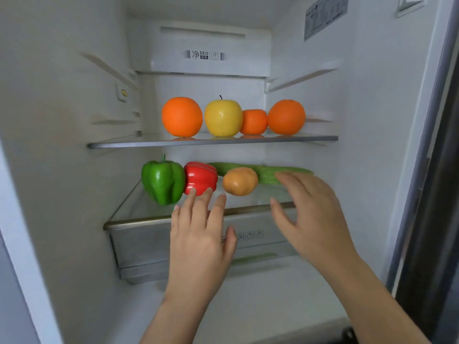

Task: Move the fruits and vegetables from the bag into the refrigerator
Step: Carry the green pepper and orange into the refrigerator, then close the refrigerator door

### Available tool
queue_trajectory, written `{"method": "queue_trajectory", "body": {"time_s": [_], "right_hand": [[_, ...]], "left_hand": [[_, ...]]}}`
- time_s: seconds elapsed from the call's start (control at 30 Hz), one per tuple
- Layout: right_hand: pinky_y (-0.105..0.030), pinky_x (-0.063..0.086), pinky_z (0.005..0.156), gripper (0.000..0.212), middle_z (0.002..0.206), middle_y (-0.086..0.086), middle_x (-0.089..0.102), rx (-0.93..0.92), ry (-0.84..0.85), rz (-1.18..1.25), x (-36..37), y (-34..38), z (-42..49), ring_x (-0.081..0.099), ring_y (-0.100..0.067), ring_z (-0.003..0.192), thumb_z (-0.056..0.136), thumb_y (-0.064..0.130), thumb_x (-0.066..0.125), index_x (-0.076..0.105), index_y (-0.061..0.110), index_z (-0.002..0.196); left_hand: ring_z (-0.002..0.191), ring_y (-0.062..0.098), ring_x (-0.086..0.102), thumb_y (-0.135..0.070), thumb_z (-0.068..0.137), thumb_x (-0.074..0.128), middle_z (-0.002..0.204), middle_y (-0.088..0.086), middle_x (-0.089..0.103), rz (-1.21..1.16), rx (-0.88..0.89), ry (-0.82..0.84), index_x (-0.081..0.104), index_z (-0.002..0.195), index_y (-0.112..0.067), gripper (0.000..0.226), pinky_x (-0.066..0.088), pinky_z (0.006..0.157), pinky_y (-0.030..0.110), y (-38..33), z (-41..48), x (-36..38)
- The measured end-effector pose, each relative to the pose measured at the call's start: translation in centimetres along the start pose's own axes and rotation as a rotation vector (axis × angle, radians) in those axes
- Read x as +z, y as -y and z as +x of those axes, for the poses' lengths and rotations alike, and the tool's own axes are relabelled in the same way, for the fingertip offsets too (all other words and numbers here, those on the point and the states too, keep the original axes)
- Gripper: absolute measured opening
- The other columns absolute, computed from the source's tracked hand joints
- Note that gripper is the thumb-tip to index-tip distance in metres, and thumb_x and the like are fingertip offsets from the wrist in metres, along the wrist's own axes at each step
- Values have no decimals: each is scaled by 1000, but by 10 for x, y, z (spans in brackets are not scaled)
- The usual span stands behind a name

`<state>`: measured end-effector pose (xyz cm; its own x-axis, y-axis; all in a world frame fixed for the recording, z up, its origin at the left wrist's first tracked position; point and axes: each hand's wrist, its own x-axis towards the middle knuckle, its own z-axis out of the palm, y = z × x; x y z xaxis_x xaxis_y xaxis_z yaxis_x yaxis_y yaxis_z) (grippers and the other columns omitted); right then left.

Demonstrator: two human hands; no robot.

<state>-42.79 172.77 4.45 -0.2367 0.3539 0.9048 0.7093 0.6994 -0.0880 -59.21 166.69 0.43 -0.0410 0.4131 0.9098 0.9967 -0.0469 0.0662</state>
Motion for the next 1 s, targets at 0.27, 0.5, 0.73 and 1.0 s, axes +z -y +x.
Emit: {"method": "queue_trajectory", "body": {"time_s": [0.27, 0.5, 0.73, 1.0], "right_hand": [[-46, 48, 83, 41, 105, -13, 66, 46, 178, -130, -19, 25, -93, 62, -31, 96, 82, 31, 47, 63, 4, 108], [-53, 43, 92, 46, 112, -10, 67, 147, 311, -215, -62, 46, -141, 61, -29, 105, 83, 38, 40, 63, 10, 112], [-51, 41, 94, 44, 111, -7, 67, 180, 298, -205, -122, 41, -184, 61, -27, 105, 82, 36, 43, 63, 11, 112], [-50, 50, 85, 43, 107, -9, 67, 135, 311, -101, -216, 26, -249, 62, -27, 99, 81, 33, 45, 64, 7, 110]], "left_hand": [[117, 36, 50, -27, 78, 45, 118, 14, 61, -142, 8, 137, 53, 116, -10, 42, 41, 94, 55, -17, -74, -13], [116, 35, 51, -27, 81, 44, 118, 13, 61, -218, 12, 245, 56, 115, -8, 41, 41, 94, 54, -46, -117, -36], [118, 33, 51, -29, 80, 42, 119, 11, 61, -240, -11, 259, 54, 116, -11, 42, 34, 97, 52, -100, -145, -73], [116, 32, 53, -29, 79, 42, 118, 11, 62, -179, -103, 333, 55, 116, -10, 43, 37, 96, 55, -196, -205, -130]]}}
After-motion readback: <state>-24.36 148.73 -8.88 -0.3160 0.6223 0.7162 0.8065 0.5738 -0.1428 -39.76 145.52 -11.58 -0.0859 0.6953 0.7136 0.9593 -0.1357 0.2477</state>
